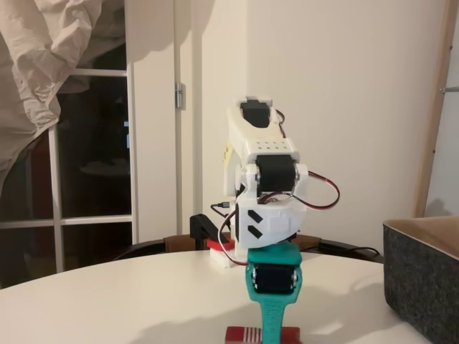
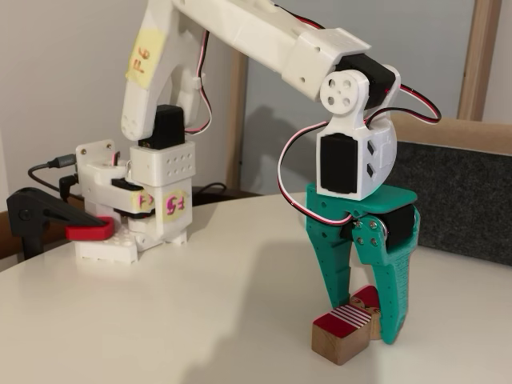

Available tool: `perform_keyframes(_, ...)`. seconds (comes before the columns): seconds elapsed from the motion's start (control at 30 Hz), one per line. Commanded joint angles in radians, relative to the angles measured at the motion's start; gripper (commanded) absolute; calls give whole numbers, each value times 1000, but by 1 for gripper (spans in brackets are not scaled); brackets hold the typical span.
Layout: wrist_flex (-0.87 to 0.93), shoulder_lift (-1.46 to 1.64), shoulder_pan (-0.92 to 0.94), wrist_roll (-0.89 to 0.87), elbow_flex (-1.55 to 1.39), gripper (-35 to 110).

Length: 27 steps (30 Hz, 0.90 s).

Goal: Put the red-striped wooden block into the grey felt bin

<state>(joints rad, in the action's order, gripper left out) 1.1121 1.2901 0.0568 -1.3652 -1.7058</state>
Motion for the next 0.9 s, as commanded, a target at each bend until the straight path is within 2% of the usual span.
perform_keyframes(0.0,-12,6,2,-6,9,12)
perform_keyframes(0.43,-12,25,-3,-2,20,7)
perform_keyframes(0.87,-29,38,-6,2,173,5)
